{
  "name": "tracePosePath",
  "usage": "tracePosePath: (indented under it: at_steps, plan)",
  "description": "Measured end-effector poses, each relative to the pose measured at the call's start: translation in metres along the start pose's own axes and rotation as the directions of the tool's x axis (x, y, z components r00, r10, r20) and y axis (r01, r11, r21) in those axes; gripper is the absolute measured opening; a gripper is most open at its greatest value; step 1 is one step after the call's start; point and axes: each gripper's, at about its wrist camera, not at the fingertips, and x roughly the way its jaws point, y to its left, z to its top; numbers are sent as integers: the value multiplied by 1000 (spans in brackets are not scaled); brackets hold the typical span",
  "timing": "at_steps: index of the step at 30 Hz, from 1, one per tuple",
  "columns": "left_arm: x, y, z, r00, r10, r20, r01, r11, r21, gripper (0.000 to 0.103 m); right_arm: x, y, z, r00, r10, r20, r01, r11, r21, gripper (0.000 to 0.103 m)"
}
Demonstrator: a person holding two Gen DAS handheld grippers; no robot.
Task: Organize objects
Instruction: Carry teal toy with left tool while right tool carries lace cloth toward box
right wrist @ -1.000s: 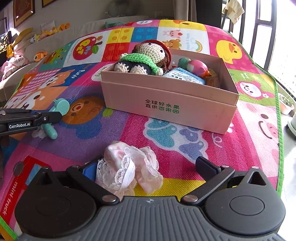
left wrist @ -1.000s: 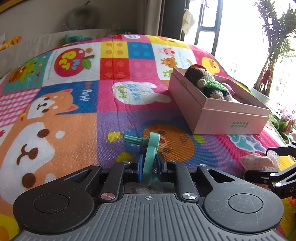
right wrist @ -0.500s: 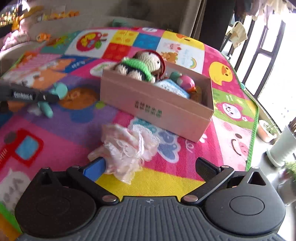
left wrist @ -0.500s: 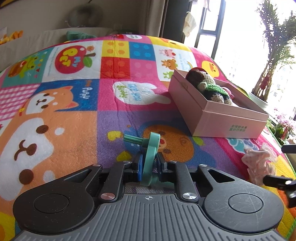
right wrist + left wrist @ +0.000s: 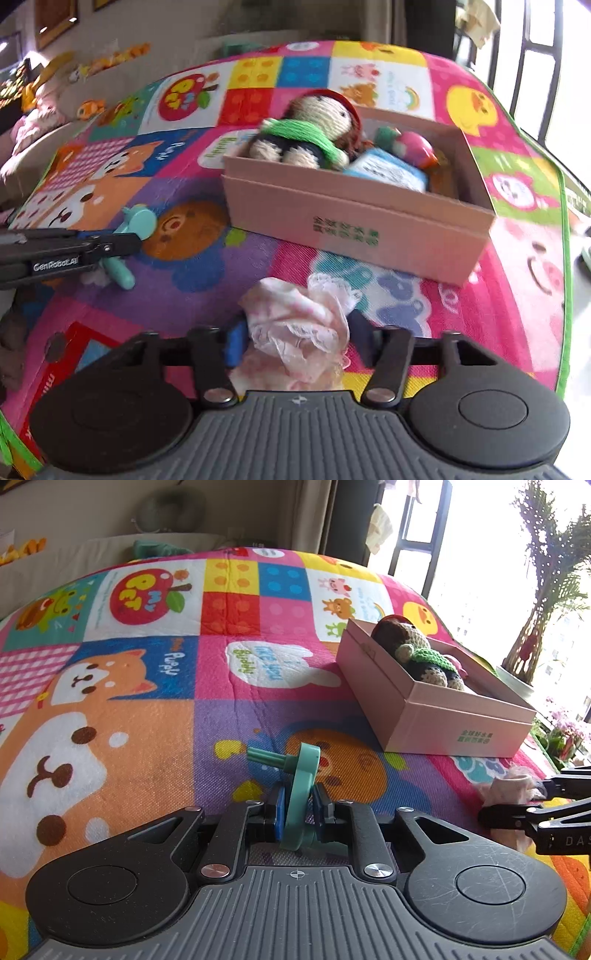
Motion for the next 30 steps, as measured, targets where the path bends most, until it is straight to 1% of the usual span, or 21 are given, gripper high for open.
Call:
tracePosePath:
  at_steps: [4,6,9,13,16,18,20,22,25,28,30]
  plan:
    - [0,0,0,1000,0,0,0,1000,-1,19,-14,13,0,999,43,20,-41,996,-78,31]
    - [0,0,0,1000,0,-1,0,1000,-1,19,-25,17,0,997,70,27,-66,992,-109,31]
    - [0,-1,0,1000,6,0,-6,1000,6,19,-44,14,2,993,97,60,-90,990,-112,31]
    - [0,-4,0,1000,23,3,-23,999,24,18,-60,4,6,990,87,115,-77,993,-93,31]
    - [-2,-7,-1,999,46,4,-46,999,27,16,-66,-4,5,988,72,140,-61,995,-82,31]
    - [-5,-10,0,999,42,-3,-42,999,26,14,-68,-10,3,987,67,149,-57,996,-71,31]
    - [-11,-14,3,999,35,7,-35,999,34,14,-70,-16,1,985,61,159,-52,997,-62,31]
    - [-20,-19,12,999,17,35,-18,999,41,14,-71,-22,-2,984,54,167,-46,998,-51,31]
    - [-32,-32,36,996,-27,89,23,999,50,14,-73,-29,-7,982,50,181,-46,999,-25,31]
    - [-36,-58,67,986,-101,130,87,991,103,14,-75,-35,-13,977,74,199,-73,997,-8,31]
    - [-31,-78,87,980,-143,140,124,983,135,14,-75,-38,-19,976,95,198,-97,995,2,31]
